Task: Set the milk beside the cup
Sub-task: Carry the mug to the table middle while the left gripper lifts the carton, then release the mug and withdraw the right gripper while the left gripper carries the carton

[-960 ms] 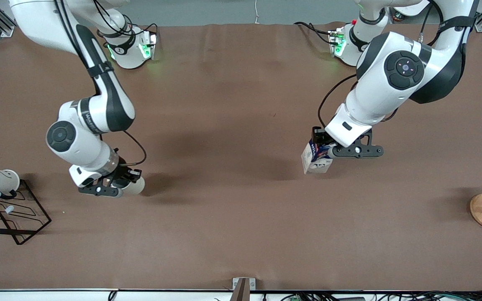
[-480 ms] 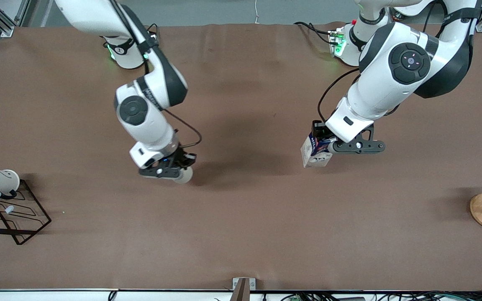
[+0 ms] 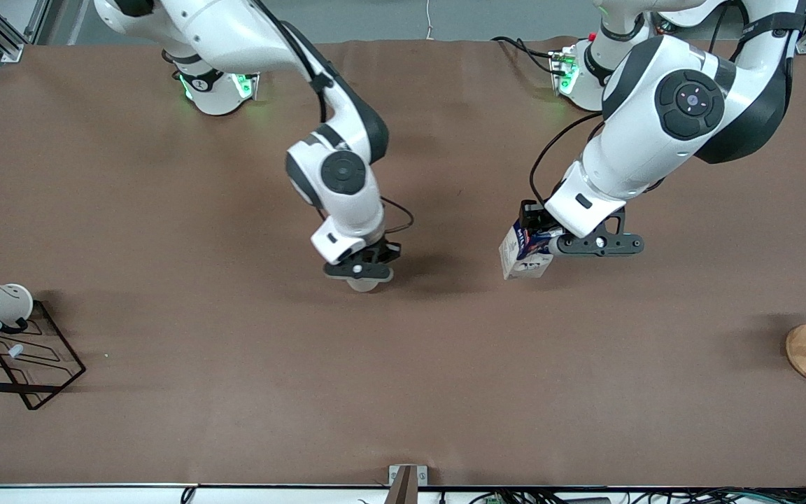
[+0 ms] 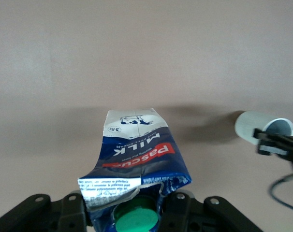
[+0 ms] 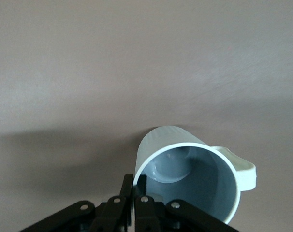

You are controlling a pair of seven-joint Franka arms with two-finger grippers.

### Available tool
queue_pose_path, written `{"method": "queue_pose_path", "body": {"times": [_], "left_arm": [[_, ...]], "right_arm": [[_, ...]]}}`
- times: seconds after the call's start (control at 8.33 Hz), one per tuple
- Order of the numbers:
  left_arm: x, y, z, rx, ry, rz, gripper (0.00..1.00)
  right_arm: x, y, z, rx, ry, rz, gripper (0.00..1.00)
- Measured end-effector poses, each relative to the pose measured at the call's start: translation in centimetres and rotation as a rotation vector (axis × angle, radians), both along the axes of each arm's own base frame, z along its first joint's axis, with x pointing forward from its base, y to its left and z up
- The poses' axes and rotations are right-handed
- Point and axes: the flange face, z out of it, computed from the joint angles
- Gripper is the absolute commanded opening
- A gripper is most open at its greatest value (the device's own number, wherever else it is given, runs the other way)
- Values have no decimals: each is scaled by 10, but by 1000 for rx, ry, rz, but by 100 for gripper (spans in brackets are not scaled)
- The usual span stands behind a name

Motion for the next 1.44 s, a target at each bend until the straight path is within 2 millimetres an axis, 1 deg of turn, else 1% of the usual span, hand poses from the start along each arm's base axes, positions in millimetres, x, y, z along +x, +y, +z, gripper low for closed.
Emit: {"method": "queue_pose_path", "body": {"times": [0.12, 0.24, 0.36, 0.48, 0.84, 1.08, 1.2, 1.32, 1.44], "left_arm": [[0, 0, 0, 0, 0, 0, 40], [-1, -1, 0, -1, 1, -2, 40], [-3, -6, 1, -7, 5, 1, 41], [-8, -15, 2, -14, 10, 3, 41], [-29, -49, 5, -25, 23, -8, 41], [-41, -67, 5, -27, 32, -23, 41], [-48, -78, 4, -26, 39, -21, 40], [-53, -87, 1, -24, 47, -19, 40], [-58, -94, -1, -23, 54, -18, 41]], "right_arm": [[0, 9, -4, -8, 5, 2, 0], [1, 13, -3, -9, 5, 3, 0], [1, 14, -2, -11, 8, 1, 0], [1, 14, -3, -12, 10, -7, 2], [1, 13, -8, -17, 15, -16, 99], [3, 13, -6, -21, 6, -13, 100], [6, 10, 2, -32, 11, -20, 100], [13, 3, 20, -37, 13, -36, 100], [21, -8, 51, -22, 12, -66, 100]]}}
